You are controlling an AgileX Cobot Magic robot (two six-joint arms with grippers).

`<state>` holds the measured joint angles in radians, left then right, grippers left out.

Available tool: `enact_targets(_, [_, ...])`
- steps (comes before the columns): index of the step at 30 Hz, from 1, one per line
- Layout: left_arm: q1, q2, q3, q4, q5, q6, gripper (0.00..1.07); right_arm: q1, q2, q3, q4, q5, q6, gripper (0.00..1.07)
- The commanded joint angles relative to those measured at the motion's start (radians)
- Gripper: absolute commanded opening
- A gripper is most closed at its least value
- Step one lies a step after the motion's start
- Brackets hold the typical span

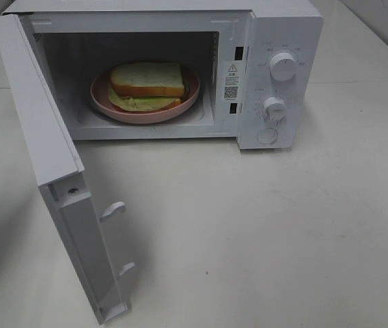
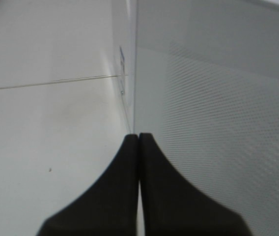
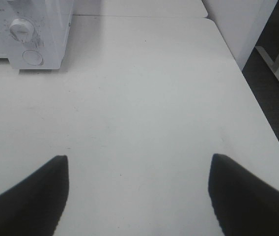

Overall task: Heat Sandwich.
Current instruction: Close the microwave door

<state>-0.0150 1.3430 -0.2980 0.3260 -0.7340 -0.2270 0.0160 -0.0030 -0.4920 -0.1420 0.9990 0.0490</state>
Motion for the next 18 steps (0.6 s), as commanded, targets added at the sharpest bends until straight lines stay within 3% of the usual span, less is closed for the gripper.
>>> enact_targets(1, [0.002, 0.050, 0.002, 0.033, -0.112, -0.046, 0.00, -0.005, -0.029, -0.001, -0.001, -0.006, -0.010, 0.75])
enact_targets(7, [-0.027, 0.106, -0.029, 0.035, -0.132, -0.057, 0.00, -0.005, -0.029, -0.001, -0.001, -0.006, -0.010, 0.75])
enact_targets(18, [-0.225, 0.219, -0.127, 0.006, -0.133, -0.050, 0.00, -0.005, -0.029, -0.001, -0.001, -0.006, -0.010, 0.75])
